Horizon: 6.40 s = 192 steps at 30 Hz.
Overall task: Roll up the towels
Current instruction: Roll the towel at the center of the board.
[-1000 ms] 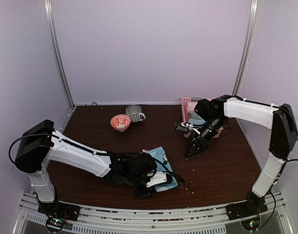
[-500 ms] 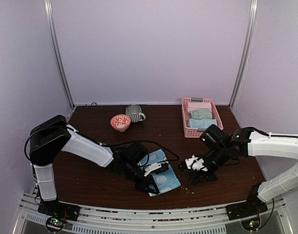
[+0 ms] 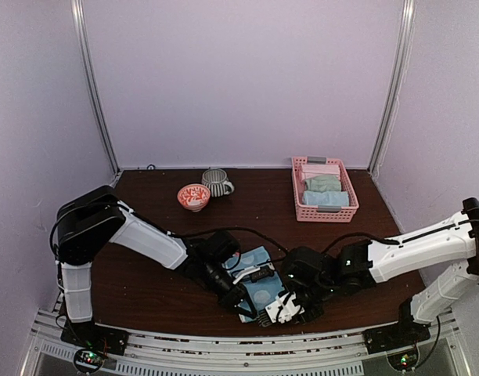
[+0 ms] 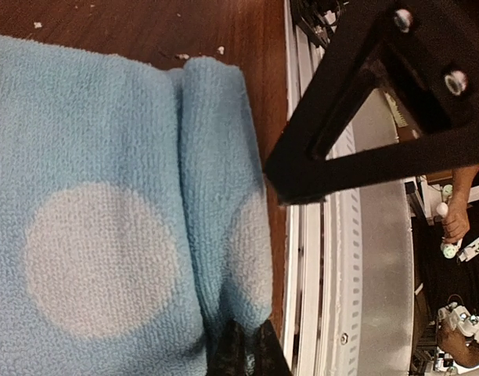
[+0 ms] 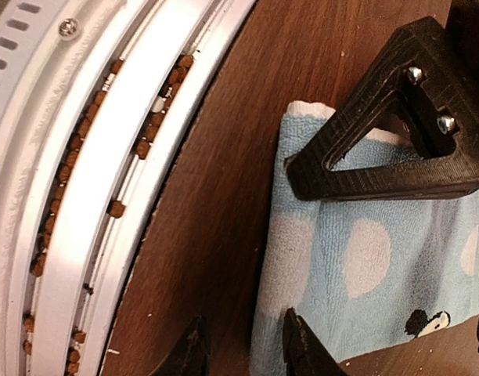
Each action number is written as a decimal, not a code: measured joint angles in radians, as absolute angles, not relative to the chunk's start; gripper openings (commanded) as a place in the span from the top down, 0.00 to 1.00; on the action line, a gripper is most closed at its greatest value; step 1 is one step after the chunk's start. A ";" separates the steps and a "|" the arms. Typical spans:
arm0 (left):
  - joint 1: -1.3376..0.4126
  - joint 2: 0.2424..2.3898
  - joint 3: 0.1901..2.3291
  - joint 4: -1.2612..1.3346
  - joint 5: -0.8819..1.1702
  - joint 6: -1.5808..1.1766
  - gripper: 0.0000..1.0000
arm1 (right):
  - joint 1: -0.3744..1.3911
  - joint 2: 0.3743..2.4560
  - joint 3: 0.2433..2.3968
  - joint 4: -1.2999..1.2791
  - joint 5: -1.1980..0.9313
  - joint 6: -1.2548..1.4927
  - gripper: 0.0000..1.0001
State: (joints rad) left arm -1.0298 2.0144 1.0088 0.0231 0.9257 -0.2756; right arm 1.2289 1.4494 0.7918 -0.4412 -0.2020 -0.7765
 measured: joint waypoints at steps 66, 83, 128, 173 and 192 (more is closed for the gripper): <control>-1.065 1.418 0.741 0.102 0.429 -0.326 0.57 | 0.729 2.273 1.549 -1.361 -0.920 -0.830 1.00; -1.357 1.902 1.157 -0.300 -0.242 0.114 0.56 | 0.728 2.300 1.604 -1.372 -0.889 -0.676 1.00; -1.465 1.954 1.156 -0.263 -0.495 0.136 0.53 | 0.723 2.318 1.606 -1.388 -0.917 -0.702 1.00; -1.026 2.074 1.280 -0.327 0.756 -0.069 0.98 | 0.381 1.334 1.239 -1.075 -0.928 -0.747 0.70; -0.963 2.172 1.302 -0.315 1.043 -0.259 1.00 | 1.014 1.392 0.859 -0.550 -0.324 -0.636 0.54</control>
